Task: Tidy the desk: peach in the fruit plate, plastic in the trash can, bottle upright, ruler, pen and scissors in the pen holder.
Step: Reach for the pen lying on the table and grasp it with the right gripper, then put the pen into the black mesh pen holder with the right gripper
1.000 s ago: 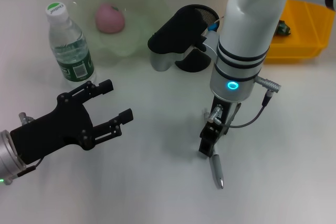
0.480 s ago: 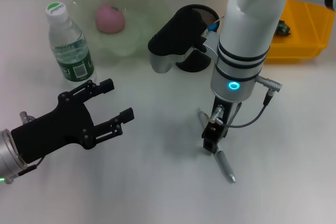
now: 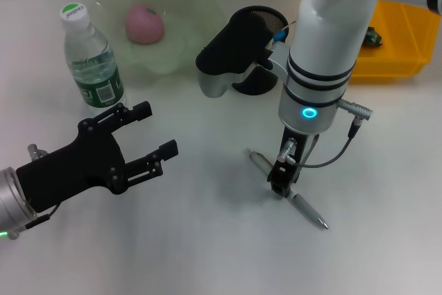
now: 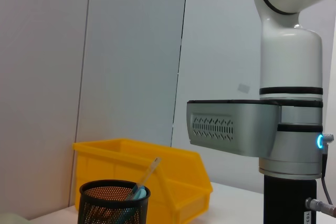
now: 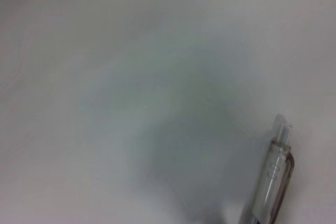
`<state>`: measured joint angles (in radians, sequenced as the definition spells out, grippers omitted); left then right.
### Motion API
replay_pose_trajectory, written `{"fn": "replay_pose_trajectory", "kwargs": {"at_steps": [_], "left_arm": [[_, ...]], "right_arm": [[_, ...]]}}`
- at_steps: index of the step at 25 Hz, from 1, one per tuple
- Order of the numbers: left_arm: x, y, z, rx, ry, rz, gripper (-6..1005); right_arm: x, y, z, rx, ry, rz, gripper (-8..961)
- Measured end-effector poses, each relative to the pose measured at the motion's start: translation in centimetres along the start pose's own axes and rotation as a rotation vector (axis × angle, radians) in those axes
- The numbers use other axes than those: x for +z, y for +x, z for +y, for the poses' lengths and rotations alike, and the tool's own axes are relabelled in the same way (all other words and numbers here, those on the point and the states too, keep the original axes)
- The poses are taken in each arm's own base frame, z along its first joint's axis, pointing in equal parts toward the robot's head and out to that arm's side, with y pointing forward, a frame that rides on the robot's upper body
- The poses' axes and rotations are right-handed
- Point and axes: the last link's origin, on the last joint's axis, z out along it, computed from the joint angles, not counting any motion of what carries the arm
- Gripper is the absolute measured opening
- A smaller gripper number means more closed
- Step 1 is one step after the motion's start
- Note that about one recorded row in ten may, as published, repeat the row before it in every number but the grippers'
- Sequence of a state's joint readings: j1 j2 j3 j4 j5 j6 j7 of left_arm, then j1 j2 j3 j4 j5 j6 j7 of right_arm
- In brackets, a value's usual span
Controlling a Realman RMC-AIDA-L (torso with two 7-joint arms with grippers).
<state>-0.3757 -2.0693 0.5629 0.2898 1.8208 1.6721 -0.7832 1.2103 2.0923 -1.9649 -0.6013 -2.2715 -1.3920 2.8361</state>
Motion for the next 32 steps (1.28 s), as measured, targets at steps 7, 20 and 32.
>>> {"fn": "replay_pose_trajectory", "kwargs": {"at_steps": [7,20,32], "left_arm": [[0.1,0.06,-0.04,0.001,-0.002,0.001,797],[0.17,0.14,-0.12,0.002,-0.004,0.001,797],[0.26,0.27,-0.23,0.007,-0.006,0.003,797]], "right_arm": [[0.1,0.09,0.03,-0.016,0.009,0.009,249],[0.26,0.4,0.02,-0.031,0.009,0.026,227],[0.54,0.82,0.08,-0.068,0.033,0.061,109]]}}
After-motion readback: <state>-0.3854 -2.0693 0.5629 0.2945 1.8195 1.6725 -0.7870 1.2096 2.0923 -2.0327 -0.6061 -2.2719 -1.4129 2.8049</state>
